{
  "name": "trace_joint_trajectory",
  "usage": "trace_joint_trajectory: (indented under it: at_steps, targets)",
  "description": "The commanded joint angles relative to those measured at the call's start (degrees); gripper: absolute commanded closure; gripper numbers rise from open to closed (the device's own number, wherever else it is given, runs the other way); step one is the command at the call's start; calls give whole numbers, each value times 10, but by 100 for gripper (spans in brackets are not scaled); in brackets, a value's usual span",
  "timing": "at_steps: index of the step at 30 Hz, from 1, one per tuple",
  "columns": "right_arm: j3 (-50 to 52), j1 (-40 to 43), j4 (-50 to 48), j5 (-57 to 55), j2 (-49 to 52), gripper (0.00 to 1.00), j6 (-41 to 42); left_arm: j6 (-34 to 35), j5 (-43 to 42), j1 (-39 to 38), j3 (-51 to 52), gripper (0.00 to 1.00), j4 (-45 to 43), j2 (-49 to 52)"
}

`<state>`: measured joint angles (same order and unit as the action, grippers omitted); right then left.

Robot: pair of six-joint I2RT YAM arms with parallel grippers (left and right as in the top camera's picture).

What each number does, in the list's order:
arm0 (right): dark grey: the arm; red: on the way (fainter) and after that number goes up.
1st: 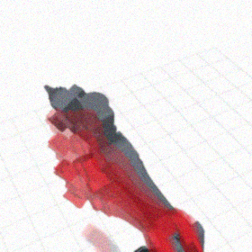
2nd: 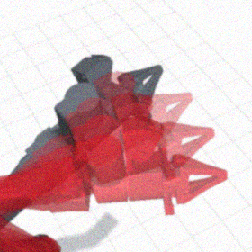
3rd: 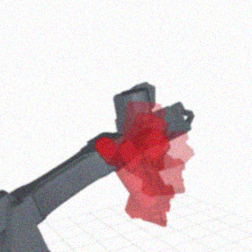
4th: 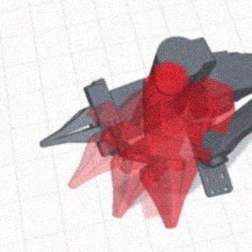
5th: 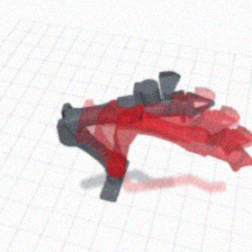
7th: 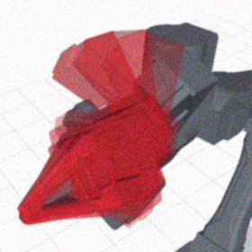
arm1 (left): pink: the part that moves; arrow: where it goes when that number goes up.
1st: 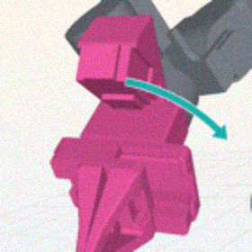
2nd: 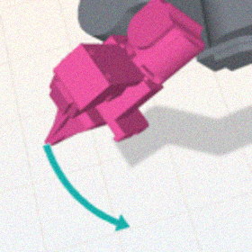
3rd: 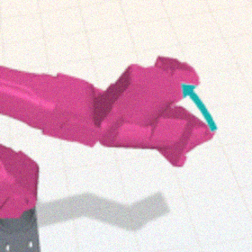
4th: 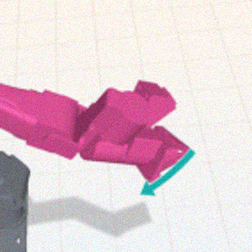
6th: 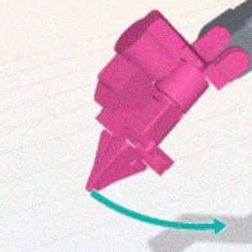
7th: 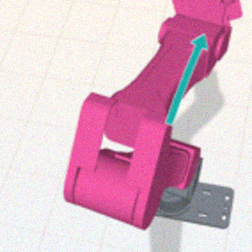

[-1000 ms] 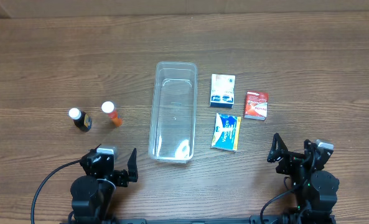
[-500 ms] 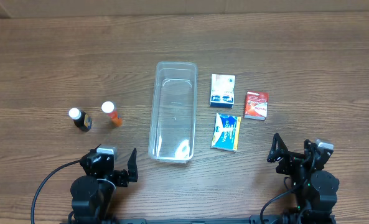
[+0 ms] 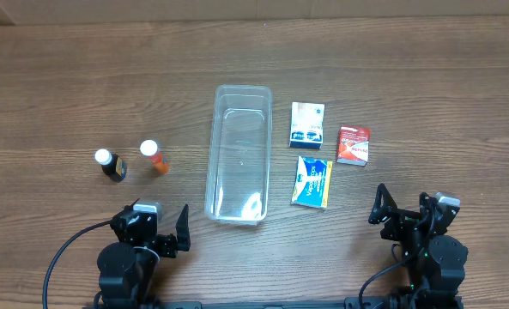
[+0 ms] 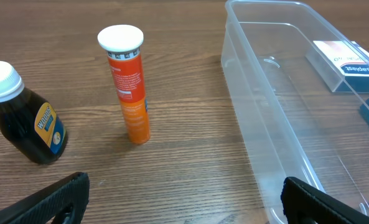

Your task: Pack container

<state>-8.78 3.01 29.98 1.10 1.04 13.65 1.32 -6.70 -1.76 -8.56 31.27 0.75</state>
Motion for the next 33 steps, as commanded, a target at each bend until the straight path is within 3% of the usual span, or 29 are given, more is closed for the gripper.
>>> trace_joint_trajectory:
  at_steps: [1, 9, 14, 17, 21, 24, 28, 31, 33]
  targets:
    - [6, 0, -3, 1, -6, 0, -2, 4, -4, 3, 2, 0, -2, -4]
    - [6, 0, -13, 1, -6, 0, -2, 4, -4, 3, 2, 0, -2, -4]
    - [5, 0, -113, 90, -6, 0, 86, 4, -4, 3, 2, 0, -2, -4]
    - [-28, 0, -168, 153, 5, 0, 94, 4, -4, 3, 2, 0, -2, -4]
    - [-214, -1, -74, 151, 134, 0, 67, 4, -4, 3, 2, 0, -2, -4]
    - [-431, 0, 76, 151, 314, 0, 16, 4, -4, 3, 2, 0, -2, -4]
    - [-725, -1, 280, 185, 556, 0, 19, 4, -4, 3, 2, 0, -2, -4]
    - [-832, -2, 300, 273, 667, 0, 0, 4, -4, 3, 2, 0, -2, -4]
    - [-872, -22, 298, 260, 738, 0, -3, 4, -4, 3, 2, 0, -2, -4]
